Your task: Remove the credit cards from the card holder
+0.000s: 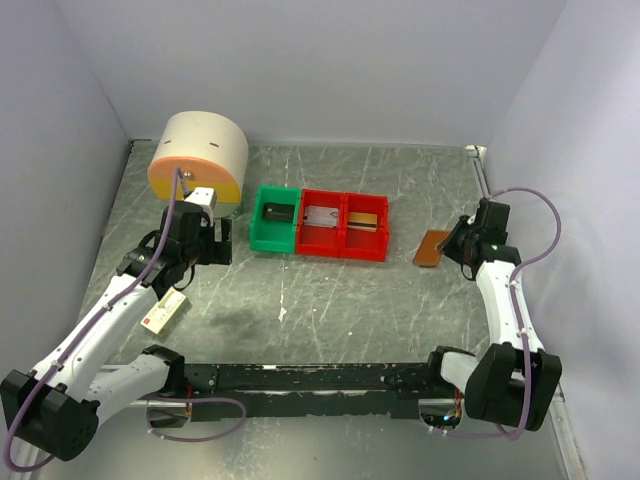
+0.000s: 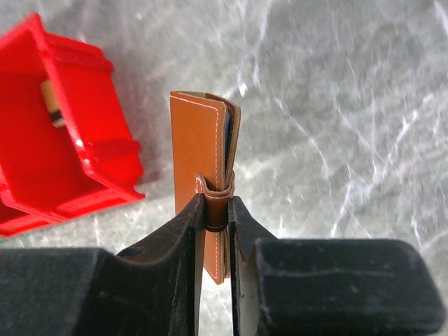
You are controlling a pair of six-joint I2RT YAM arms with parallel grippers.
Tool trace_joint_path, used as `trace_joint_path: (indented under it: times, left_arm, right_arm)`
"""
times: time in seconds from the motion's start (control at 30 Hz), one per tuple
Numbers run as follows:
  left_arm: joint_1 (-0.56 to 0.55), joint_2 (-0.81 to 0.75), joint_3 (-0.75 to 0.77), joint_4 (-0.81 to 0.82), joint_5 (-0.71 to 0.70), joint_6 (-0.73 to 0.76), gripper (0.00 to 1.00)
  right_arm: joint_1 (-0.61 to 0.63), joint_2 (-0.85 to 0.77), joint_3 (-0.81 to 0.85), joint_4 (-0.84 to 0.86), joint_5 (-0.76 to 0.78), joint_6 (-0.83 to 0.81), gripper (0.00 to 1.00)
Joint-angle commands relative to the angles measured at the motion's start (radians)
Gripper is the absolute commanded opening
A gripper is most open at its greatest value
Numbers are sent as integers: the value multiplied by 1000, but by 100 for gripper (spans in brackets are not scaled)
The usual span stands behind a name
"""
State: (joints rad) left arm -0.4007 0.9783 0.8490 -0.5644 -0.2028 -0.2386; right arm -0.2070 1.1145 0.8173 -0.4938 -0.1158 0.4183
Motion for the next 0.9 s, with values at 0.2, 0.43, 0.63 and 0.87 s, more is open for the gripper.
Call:
trace_joint_path:
  times: [0.2, 0.43, 0.63, 0.87]
  left_arm:
    - [-3, -5, -6, 38, 39, 24, 96]
    - [-3, -2, 1, 32, 6, 18, 96]
    - [-2, -11, 7, 16, -105, -14, 96]
    - [27, -18, 47, -98, -423, -201, 95]
  right_arm:
    - [212, -47, 64, -261, 146, 53, 16]
    - [642, -29, 68, -368, 416, 271, 15]
    - [946, 98, 98, -420, 526, 361, 16]
    - [1221, 412, 252, -495, 696, 504, 17]
